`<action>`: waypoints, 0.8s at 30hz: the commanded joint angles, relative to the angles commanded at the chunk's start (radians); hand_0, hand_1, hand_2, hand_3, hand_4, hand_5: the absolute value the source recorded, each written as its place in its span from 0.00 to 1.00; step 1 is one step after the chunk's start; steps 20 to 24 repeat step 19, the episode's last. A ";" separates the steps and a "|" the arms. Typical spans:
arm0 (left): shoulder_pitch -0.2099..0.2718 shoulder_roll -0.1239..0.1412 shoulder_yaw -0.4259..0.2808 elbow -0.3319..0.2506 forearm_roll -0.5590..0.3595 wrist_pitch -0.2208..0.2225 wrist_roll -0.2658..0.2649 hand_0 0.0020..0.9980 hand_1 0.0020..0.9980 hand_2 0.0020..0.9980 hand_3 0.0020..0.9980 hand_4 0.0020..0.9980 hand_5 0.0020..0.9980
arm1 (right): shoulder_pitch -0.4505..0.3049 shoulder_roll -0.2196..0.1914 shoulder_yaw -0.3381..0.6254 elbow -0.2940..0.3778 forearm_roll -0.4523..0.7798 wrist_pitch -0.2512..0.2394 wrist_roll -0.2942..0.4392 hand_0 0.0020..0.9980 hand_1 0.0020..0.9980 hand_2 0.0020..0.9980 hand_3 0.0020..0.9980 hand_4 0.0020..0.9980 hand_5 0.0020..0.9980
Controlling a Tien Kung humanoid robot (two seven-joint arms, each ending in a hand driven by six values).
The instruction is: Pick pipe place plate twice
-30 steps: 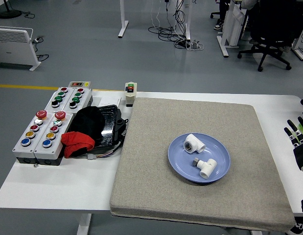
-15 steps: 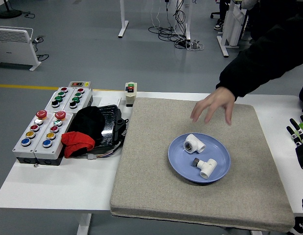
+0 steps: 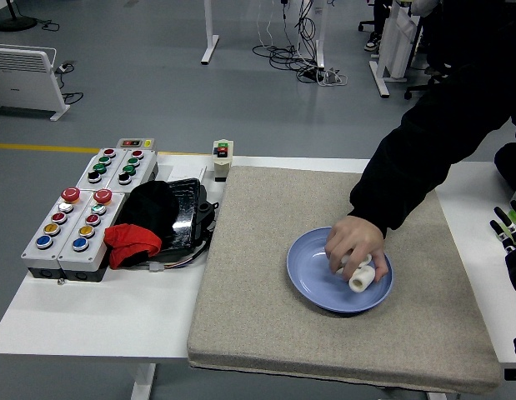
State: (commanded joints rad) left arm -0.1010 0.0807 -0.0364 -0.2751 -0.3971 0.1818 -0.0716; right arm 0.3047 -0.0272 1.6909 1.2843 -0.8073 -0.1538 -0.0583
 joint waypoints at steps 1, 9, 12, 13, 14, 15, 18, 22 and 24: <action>-0.001 0.001 -0.001 0.000 0.001 0.000 0.000 0.69 0.67 0.69 0.62 0.25 1.00 | 0.001 -0.001 0.001 -0.001 0.001 0.000 0.000 0.91 0.82 0.94 0.87 0.63 0.70; -0.002 0.008 -0.014 0.000 0.006 0.000 0.001 0.70 0.67 0.69 0.62 0.26 1.00 | -0.013 0.000 -0.001 -0.025 -0.026 -0.004 0.018 0.91 0.83 0.94 0.88 0.63 0.70; -0.002 0.008 -0.017 0.000 0.007 0.000 0.001 0.70 0.67 0.69 0.62 0.26 1.00 | -0.019 -0.003 0.005 -0.028 -0.028 -0.008 0.024 0.91 0.83 0.94 0.88 0.63 0.70; -0.002 0.008 -0.018 0.000 0.007 0.000 0.000 0.70 0.67 0.69 0.62 0.26 1.00 | -0.023 -0.005 0.008 -0.029 -0.030 -0.006 0.024 0.92 0.83 0.95 0.88 0.63 0.70; -0.002 0.009 -0.018 0.000 0.007 0.000 0.000 0.70 0.67 0.69 0.62 0.26 1.00 | -0.024 -0.005 0.009 -0.029 -0.031 -0.005 0.025 0.92 0.83 0.95 0.88 0.63 0.70; -0.003 0.009 -0.018 0.000 0.007 0.000 0.000 0.70 0.67 0.69 0.62 0.26 1.00 | -0.026 -0.005 0.010 -0.031 -0.032 -0.004 0.024 0.92 0.83 0.95 0.88 0.63 0.70; -0.003 0.009 -0.017 0.000 0.007 -0.001 -0.001 0.70 0.67 0.69 0.62 0.26 1.00 | -0.028 -0.004 0.011 -0.033 -0.035 -0.001 0.023 0.92 0.83 0.95 0.88 0.63 0.70; -0.003 0.008 -0.017 0.000 0.007 -0.001 -0.002 0.70 0.67 0.69 0.62 0.26 1.00 | -0.028 -0.003 0.013 -0.035 -0.042 0.000 0.022 0.92 0.83 0.95 0.88 0.63 0.70; -0.003 0.008 -0.017 0.000 0.007 -0.001 -0.002 0.70 0.67 0.69 0.62 0.26 1.00 | -0.028 -0.003 0.013 -0.035 -0.042 0.000 0.022 0.92 0.83 0.95 0.88 0.63 0.70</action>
